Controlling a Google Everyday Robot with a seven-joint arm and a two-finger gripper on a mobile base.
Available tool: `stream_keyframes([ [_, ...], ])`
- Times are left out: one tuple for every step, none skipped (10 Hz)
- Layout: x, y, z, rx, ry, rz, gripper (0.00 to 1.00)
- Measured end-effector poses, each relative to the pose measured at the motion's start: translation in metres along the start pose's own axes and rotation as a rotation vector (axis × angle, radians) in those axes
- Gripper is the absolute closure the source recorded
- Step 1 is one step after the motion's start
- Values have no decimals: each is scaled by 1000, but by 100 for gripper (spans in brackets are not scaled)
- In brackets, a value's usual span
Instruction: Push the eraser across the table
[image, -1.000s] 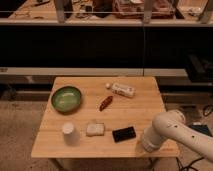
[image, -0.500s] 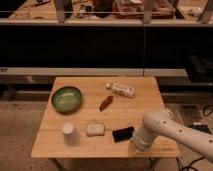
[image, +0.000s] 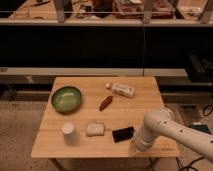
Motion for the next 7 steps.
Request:
stream_keyframes([
  [3,-3,1,22,2,4,100],
  [9,-10,3,65,9,8,100],
  [17,-16,8,102,11,13,100],
  [24,-19,15,131,5,22,100],
  [28,-19,21,148,-7,33,100],
  [30,-20,26,163,-27,44,100],
  [29,-21,30,179,-61,56,100],
])
